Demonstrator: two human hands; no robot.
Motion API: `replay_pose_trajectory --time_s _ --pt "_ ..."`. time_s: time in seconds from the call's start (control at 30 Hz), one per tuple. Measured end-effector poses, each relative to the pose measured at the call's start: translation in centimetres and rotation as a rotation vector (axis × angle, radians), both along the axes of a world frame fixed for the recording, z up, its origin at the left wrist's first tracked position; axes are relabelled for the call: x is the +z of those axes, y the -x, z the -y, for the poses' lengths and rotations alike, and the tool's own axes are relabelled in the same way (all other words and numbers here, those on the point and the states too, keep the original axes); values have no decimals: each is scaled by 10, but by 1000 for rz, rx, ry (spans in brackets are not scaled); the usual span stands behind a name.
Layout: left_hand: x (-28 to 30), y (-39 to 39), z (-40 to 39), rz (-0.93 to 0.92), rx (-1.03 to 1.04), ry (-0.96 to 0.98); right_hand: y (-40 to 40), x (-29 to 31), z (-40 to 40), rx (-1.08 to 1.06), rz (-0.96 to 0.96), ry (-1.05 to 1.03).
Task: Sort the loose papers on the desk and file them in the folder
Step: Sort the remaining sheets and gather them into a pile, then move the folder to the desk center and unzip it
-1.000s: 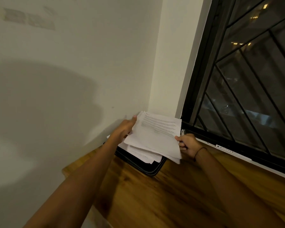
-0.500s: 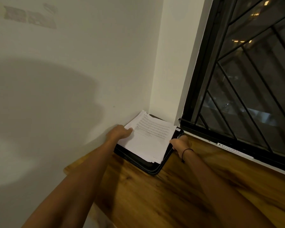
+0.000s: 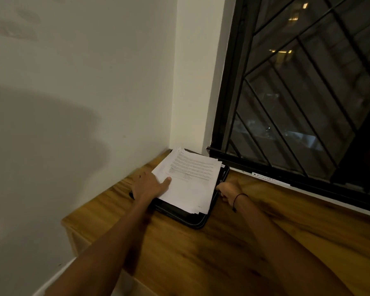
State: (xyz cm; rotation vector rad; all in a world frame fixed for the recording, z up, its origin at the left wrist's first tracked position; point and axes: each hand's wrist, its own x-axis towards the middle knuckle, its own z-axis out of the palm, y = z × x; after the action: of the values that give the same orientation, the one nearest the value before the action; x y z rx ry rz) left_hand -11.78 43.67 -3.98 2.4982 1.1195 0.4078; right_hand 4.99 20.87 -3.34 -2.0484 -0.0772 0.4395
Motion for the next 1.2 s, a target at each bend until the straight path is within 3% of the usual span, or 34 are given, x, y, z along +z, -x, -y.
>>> replay_pose_trajectory --time_s 0.3,0.53,0.73,0.87,1.2 --pt "-1 10 119 6 -205 -31 55 -11 148 -119 36 18" --pt "9 28 213 -30 -413 137 122 7 273 -223 61 -76" --pt "7 32 265 -107 -623 275 164 18 348 -282 106 45" --pt "3 33 294 -59 -708 320 172 7 384 -348 142 96" --pt "-5 25 324 158 -682 306 154 -8 447 -455 414 446"
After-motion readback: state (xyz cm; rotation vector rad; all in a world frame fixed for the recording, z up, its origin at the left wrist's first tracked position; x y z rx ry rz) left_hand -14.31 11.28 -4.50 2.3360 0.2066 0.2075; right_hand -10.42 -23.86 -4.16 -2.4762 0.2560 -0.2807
